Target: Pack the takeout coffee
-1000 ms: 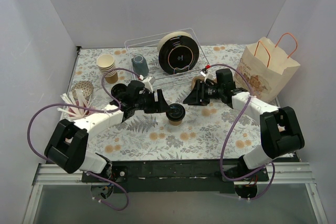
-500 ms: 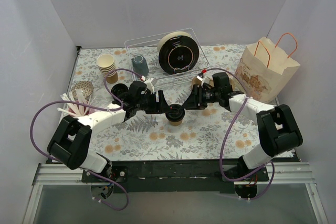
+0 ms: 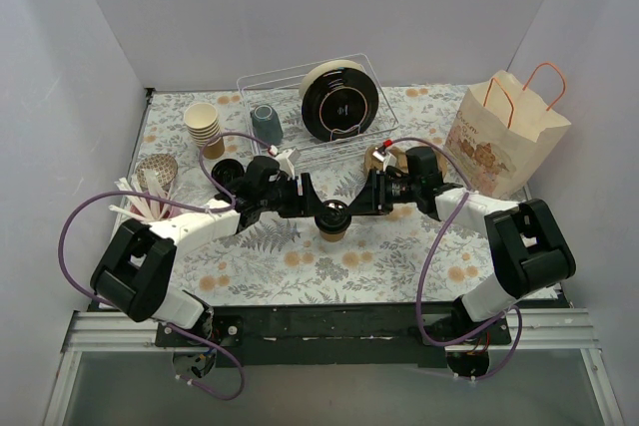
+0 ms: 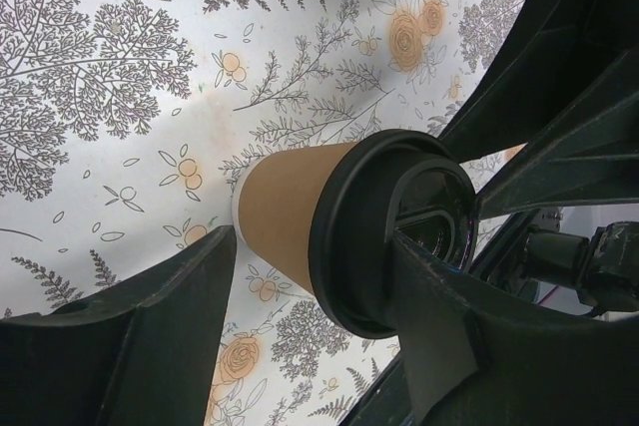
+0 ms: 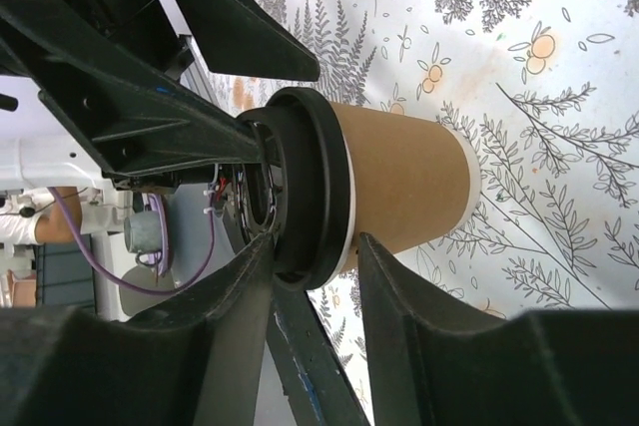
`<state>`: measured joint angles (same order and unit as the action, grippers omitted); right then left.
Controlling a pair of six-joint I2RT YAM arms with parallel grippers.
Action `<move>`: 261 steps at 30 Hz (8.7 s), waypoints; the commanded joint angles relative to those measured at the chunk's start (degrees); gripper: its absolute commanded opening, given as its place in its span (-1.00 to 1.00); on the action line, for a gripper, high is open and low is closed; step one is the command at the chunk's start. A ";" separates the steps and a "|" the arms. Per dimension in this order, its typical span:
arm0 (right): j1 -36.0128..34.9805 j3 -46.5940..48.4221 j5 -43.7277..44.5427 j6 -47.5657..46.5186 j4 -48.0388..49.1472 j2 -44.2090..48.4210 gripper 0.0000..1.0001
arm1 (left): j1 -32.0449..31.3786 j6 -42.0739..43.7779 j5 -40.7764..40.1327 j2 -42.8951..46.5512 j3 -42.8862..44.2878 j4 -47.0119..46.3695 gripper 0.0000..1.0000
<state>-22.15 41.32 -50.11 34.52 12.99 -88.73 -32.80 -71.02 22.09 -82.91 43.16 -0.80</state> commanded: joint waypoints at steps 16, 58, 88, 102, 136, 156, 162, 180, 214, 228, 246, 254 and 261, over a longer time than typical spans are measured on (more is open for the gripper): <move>-0.35 -11.43 3.17 -3.15 11.70 -2.76 -0.46 | -1.39 -2.45 -1.52 2.32 -9.14 -3.59 0.11; -0.26 -13.02 13.37 -8.34 10.38 -4.96 -0.50 | -1.66 -4.39 -4.51 3.99 -12.75 -2.63 0.09; -0.96 1.13 2.65 -4.03 3.61 -1.09 0.19 | -2.01 -1.93 -0.99 3.81 -6.42 -2.10 0.22; -2.72 -1.94 0.54 -2.27 8.89 -3.21 -0.08 | -2.10 -1.75 -0.64 1.09 -5.71 -2.80 0.22; -2.63 8.33 6.16 -6.92 -6.30 3.56 0.37 | -2.18 -3.51 -1.52 7.42 2.71 1.14 0.92; -18.18 13.70 44.57 -20.81 -30.05 16.40 0.96 | -1.66 8.96 -14.62 32.28 2.14 19.09 0.97; -24.25 18.26 49.31 -20.20 -31.53 10.79 0.94 | -1.66 12.57 -16.37 43.79 -3.95 16.36 0.96; -30.85 23.02 59.51 -18.44 -36.81 3.21 0.75 | -1.66 13.72 -21.38 48.37 -4.66 16.97 0.97; 6.06 1.40 64.18 -8.07 -55.36 32.30 0.69 | -1.66 13.19 -16.20 46.70 -5.01 15.83 0.97; 9.49 8.77 61.71 -8.95 -57.29 31.69 0.97 | -1.66 13.46 -14.97 45.82 -4.84 15.74 0.97; 9.93 37.14 72.33 -31.96 -51.41 26.33 0.95 | -1.66 13.19 -13.65 44.94 -4.92 15.56 0.97; 17.03 44.02 67.61 -49.89 -46.66 20.53 0.97 | -1.66 13.10 -12.77 44.33 -5.01 15.48 0.96; 26.63 46.83 54.88 -52.97 -47.35 17.98 0.97 | -1.66 13.10 -12.86 44.16 -5.01 15.39 0.96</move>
<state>0.58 84.58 12.95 -13.50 -35.88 -70.57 -34.61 -58.11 8.58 -38.81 38.28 15.38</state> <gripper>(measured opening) 0.984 0.983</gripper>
